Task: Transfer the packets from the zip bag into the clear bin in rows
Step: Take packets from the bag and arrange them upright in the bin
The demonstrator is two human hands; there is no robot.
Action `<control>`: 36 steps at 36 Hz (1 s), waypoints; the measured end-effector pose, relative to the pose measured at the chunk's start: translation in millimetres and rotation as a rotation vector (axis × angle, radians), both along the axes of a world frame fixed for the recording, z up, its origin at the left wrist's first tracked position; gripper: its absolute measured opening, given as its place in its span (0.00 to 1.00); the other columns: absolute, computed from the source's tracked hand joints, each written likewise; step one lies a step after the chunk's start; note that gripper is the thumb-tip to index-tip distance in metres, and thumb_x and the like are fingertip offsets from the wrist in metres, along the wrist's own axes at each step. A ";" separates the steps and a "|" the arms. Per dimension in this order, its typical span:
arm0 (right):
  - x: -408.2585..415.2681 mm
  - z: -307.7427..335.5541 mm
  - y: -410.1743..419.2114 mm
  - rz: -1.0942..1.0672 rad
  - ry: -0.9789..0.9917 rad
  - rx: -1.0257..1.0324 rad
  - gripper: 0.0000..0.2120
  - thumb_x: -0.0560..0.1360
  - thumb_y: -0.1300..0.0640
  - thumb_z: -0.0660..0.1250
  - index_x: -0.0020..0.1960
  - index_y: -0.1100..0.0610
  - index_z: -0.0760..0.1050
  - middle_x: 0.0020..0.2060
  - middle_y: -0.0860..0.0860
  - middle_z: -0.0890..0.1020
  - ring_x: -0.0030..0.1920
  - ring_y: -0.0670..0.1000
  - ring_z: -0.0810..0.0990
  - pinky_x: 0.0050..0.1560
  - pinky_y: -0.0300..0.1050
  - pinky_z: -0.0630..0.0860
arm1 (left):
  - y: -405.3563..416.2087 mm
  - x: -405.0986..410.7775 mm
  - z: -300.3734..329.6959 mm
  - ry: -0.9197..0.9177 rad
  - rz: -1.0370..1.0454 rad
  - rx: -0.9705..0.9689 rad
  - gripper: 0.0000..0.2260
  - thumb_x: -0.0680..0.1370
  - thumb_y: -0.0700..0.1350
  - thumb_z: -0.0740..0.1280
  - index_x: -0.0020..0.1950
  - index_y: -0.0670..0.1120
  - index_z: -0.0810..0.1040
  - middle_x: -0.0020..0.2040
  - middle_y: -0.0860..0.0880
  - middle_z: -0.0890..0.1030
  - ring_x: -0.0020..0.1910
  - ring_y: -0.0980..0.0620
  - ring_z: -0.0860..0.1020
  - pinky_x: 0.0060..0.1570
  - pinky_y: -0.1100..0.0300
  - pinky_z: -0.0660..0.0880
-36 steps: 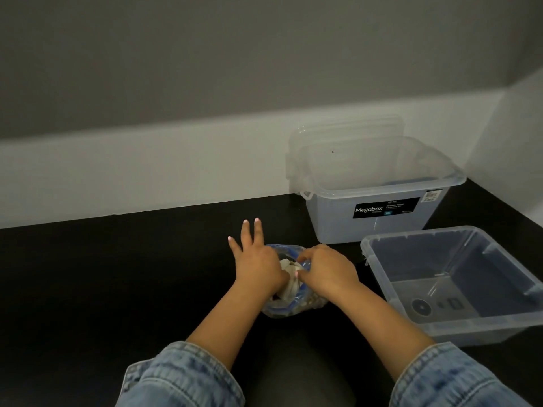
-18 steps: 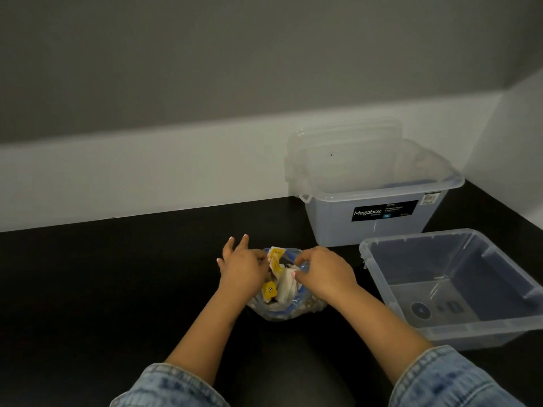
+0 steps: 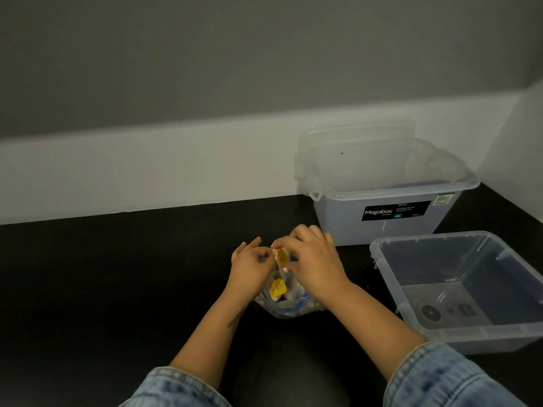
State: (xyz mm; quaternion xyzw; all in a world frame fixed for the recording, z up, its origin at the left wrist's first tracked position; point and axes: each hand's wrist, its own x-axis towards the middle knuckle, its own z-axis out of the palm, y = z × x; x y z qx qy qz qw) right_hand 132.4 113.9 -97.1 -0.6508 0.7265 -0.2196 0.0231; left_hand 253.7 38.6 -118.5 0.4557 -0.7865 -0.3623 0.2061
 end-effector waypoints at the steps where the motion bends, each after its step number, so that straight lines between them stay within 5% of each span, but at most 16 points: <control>1: 0.1 0.6 -0.9 0.019 0.007 0.014 0.19 0.72 0.52 0.71 0.61 0.42 0.74 0.54 0.45 0.71 0.57 0.47 0.66 0.59 0.44 0.61 | 0.4 -0.5 0.2 0.000 -0.005 -0.007 0.10 0.79 0.47 0.63 0.49 0.47 0.83 0.61 0.51 0.79 0.72 0.58 0.62 0.74 0.55 0.48; 15: -13.7 4.3 -2.1 -0.037 -0.034 -0.119 0.04 0.70 0.50 0.73 0.43 0.49 0.80 0.43 0.44 0.79 0.48 0.45 0.73 0.49 0.41 0.57 | 2.0 0.2 6.8 0.176 -0.028 0.135 0.08 0.78 0.43 0.64 0.50 0.48 0.83 0.61 0.50 0.80 0.71 0.55 0.65 0.72 0.59 0.50; 22: -22.4 6.1 -3.8 -0.080 -0.180 -0.112 0.03 0.69 0.50 0.74 0.39 0.47 0.80 0.35 0.43 0.81 0.43 0.45 0.74 0.49 0.42 0.60 | 4.9 -0.8 11.4 0.316 0.053 0.308 0.07 0.77 0.45 0.65 0.44 0.54 0.82 0.65 0.50 0.76 0.70 0.54 0.67 0.72 0.48 0.61; 28: -30.4 16.8 -1.9 -0.060 -0.156 -0.082 0.01 0.72 0.51 0.71 0.42 0.45 0.80 0.37 0.41 0.79 0.42 0.40 0.73 0.52 0.42 0.58 | 2.9 -0.8 11.0 0.412 0.177 0.288 0.06 0.78 0.47 0.65 0.51 0.52 0.81 0.51 0.52 0.83 0.52 0.55 0.80 0.55 0.55 0.77; 36: -43.4 35.6 4.1 -0.066 -0.220 -0.162 0.03 0.70 0.52 0.74 0.43 0.48 0.82 0.39 0.42 0.82 0.44 0.43 0.77 0.58 0.46 0.61 | 1.3 -0.8 20.1 0.540 0.248 0.164 0.06 0.79 0.44 0.63 0.52 0.53 0.79 0.46 0.57 0.81 0.47 0.61 0.79 0.44 0.67 0.74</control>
